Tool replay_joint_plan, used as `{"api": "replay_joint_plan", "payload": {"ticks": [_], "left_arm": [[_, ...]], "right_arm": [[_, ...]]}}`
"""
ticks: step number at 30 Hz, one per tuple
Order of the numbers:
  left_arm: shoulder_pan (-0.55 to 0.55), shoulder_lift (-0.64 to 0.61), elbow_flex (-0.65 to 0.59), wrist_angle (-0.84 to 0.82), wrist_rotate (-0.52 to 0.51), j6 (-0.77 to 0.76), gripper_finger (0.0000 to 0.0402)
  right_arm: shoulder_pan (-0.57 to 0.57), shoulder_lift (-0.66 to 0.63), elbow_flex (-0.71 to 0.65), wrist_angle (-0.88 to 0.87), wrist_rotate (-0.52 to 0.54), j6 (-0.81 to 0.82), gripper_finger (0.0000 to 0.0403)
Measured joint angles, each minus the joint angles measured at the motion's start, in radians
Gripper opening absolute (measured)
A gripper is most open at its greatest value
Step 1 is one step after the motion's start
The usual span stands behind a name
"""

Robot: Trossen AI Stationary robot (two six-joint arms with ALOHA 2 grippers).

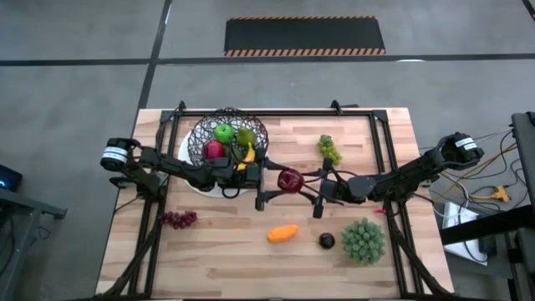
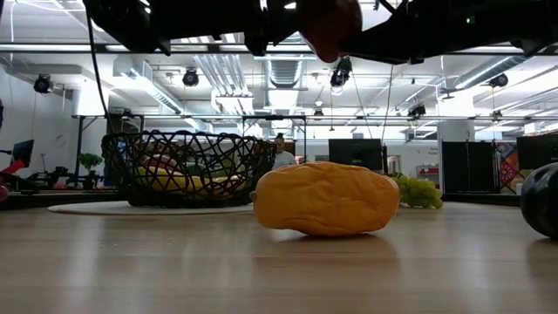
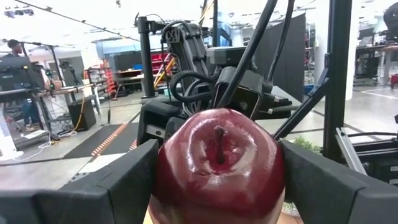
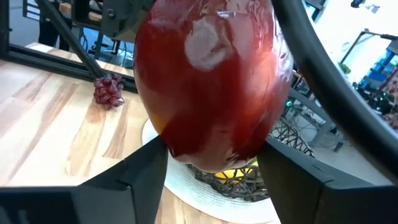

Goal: Build produce basket
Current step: Put the red apple into the woven basket

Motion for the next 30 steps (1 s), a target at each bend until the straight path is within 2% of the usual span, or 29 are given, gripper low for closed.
{"api": "replay_joint_plan", "payload": {"ticks": [8, 15, 20, 25, 30], "left_arm": [[0.001, -0.005, -0.001, -0.016, -0.035, -0.001, 0.0291], [0.002, -0.085, -0.018, -0.246, -0.245, 0.000, 0.0290], [0.009, -0.186, -0.040, -0.409, -0.400, -0.010, 0.0290], [0.039, -0.297, -0.040, -0.637, -0.534, -0.119, 0.0290], [0.097, -0.347, -0.063, -0.777, -0.550, -0.239, 0.0290]], "right_arm": [[0.000, -0.002, 0.016, -0.019, 0.008, 0.025, 0.0292], [0.000, -0.042, 0.019, -0.051, 0.115, 0.050, 0.0323], [0.000, -0.089, 0.019, -0.090, 0.175, 0.066, 0.0329], [0.000, -0.133, 0.019, -0.154, 0.183, 0.105, 0.0323], [0.000, -0.143, 0.018, -0.185, 0.183, 0.138, 0.0320]]}}
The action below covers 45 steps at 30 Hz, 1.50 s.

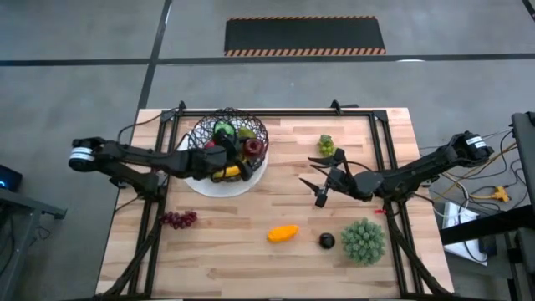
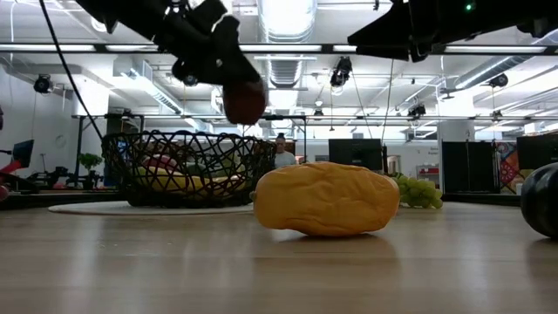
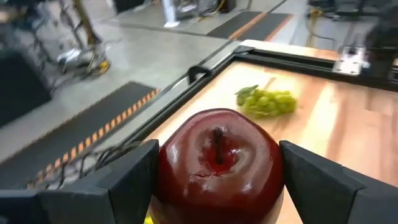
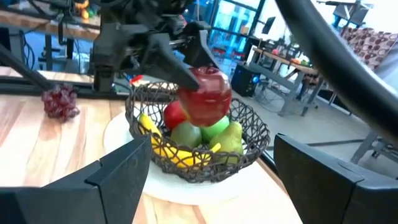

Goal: Build produce basket
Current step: Put the red apple into the woven basket

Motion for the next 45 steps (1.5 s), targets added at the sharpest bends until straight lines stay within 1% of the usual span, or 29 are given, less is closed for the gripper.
{"api": "replay_joint_plan", "payload": {"ticks": [8, 12, 14, 17, 24, 39, 45], "left_arm": [[0.082, 0.012, -0.077, -0.006, -0.001, -0.157, 0.0290], [0.094, 0.050, -0.116, 0.090, -0.001, -0.204, 0.0290], [0.094, 0.074, -0.130, 0.143, -0.001, -0.206, 0.0290], [0.094, 0.105, -0.134, 0.166, -0.001, -0.207, 0.0290], [0.094, 0.156, -0.131, 0.180, -0.001, -0.210, 0.0290], [0.094, 0.168, -0.133, 0.174, -0.001, -0.255, 0.0291], [0.094, 0.168, -0.133, 0.173, -0.002, -0.259, 0.0319]], "right_arm": [[0.000, 0.012, -0.001, -0.021, 0.000, 0.039, 0.0318], [0.000, 0.011, -0.001, -0.027, 0.001, 0.039, 0.0316], [0.000, 0.011, -0.001, -0.027, 0.000, 0.039, 0.0315], [0.000, 0.011, -0.001, -0.033, 0.000, 0.043, 0.0315], [0.000, 0.011, -0.001, -0.033, 0.001, 0.044, 0.0315], [0.000, 0.011, -0.001, -0.033, 0.000, 0.044, 0.0315], [0.000, 0.011, -0.002, -0.033, 0.001, 0.052, 0.0315]]}}
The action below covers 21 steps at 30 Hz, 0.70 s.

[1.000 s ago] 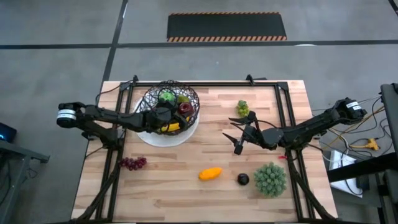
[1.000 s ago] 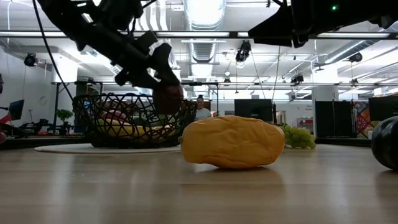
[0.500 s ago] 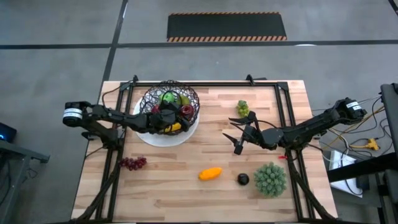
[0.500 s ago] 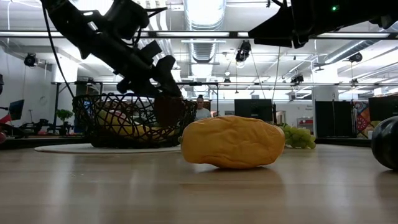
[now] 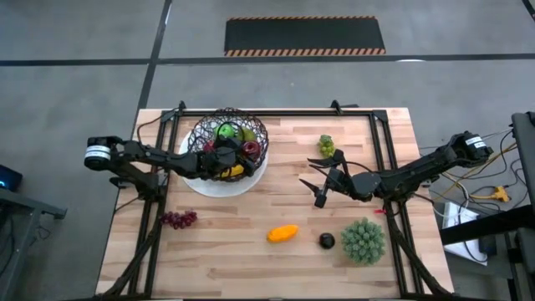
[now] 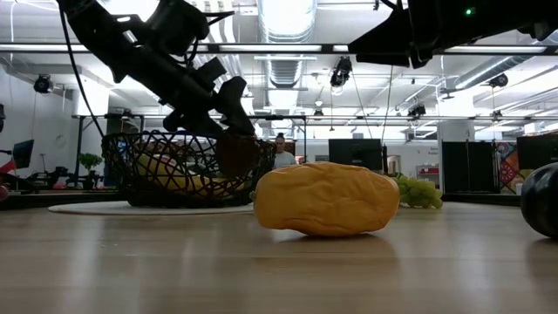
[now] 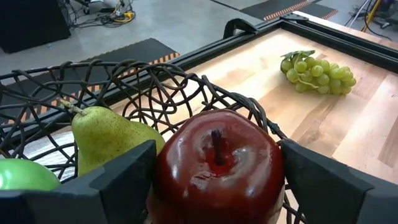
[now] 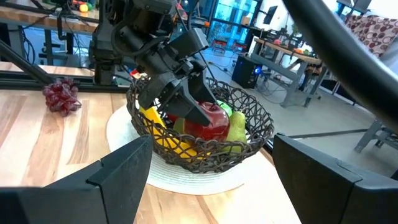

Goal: Build produce basket
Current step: Put the red apple into the woven basket

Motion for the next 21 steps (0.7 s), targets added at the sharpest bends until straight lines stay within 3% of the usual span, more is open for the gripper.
{"api": "replay_joint_plan", "payload": {"ticks": [6, 21], "left_arm": [[-0.001, -0.001, 0.000, -0.010, 0.000, 0.007, 0.0341], [0.000, -0.080, -0.001, -0.106, -0.006, 0.007, 0.0344]], "right_arm": [[0.000, 0.000, 0.000, 0.000, 0.000, 0.006, 0.0315], [0.000, 0.000, 0.000, -0.002, 0.000, 0.015, 0.0315]]}}
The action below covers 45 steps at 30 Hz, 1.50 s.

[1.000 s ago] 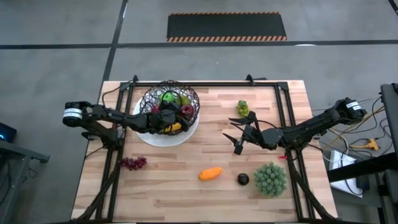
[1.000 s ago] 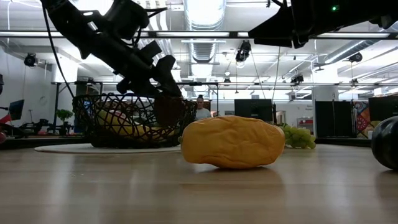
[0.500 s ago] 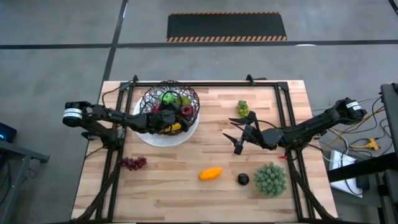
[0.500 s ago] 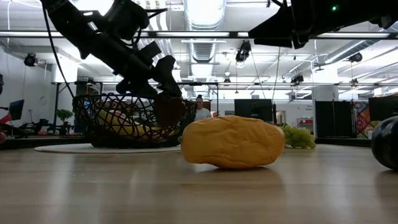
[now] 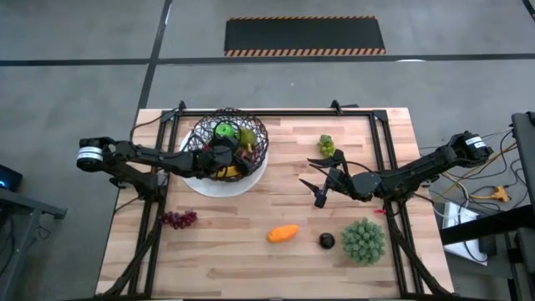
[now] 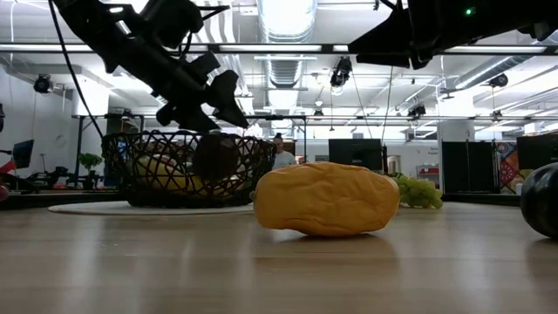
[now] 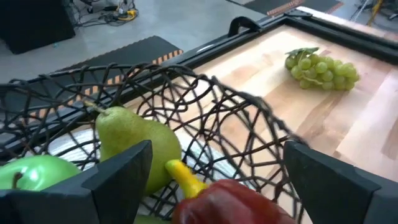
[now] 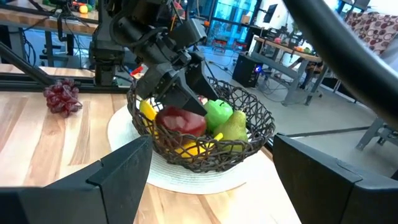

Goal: Build produce basket
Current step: Put the red apple into the woven basket

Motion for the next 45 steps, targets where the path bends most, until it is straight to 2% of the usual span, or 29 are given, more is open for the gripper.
{"api": "replay_joint_plan", "payload": {"ticks": [7, 13, 16, 19, 21, 26, 34, 38, 40, 45], "left_arm": [[0.000, -0.004, 0.000, -0.020, -0.008, 0.002, 0.0343], [-0.009, -0.066, 0.007, -0.035, 0.022, 0.099, 0.0343], [-0.017, -0.121, 0.008, -0.039, 0.099, 0.202, 0.0343], [-0.018, -0.180, 0.008, -0.094, 0.271, 0.288, 0.0341], [-0.018, -0.209, 0.008, -0.146, 0.325, 0.307, 0.0331], [0.011, -0.244, 0.012, -0.237, 0.332, 0.309, 0.0265], [0.044, -0.191, 0.019, -0.285, 0.339, 0.308, 0.0094], [0.058, -0.153, 0.024, -0.287, 0.315, 0.307, 0.0024], [0.066, -0.145, 0.026, -0.289, 0.281, 0.302, 0.0007], [0.082, -0.137, 0.019, -0.292, 0.153, 0.290, 0.0010]], "right_arm": [[0.000, 0.000, 0.000, -0.006, 0.000, 0.012, 0.0315], [0.000, 0.000, 0.000, -0.007, 0.000, 0.013, 0.0315], [0.000, 0.000, 0.000, -0.013, 0.000, 0.015, 0.0315], [0.000, 0.000, 0.000, -0.026, 0.000, 0.015, 0.0315], [0.000, 0.000, 0.000, -0.026, 0.000, 0.021, 0.0315], [0.000, 0.000, 0.000, -0.027, 0.000, 0.024, 0.0315], [0.000, 0.000, 0.000, -0.028, 0.000, 0.023, 0.0315], [0.000, 0.000, 0.000, -0.031, 0.000, 0.022, 0.0315], [0.000, 0.000, -0.001, -0.034, 0.000, 0.023, 0.0315], [0.000, 0.000, -0.002, -0.055, 0.000, 0.038, 0.0315]]}}
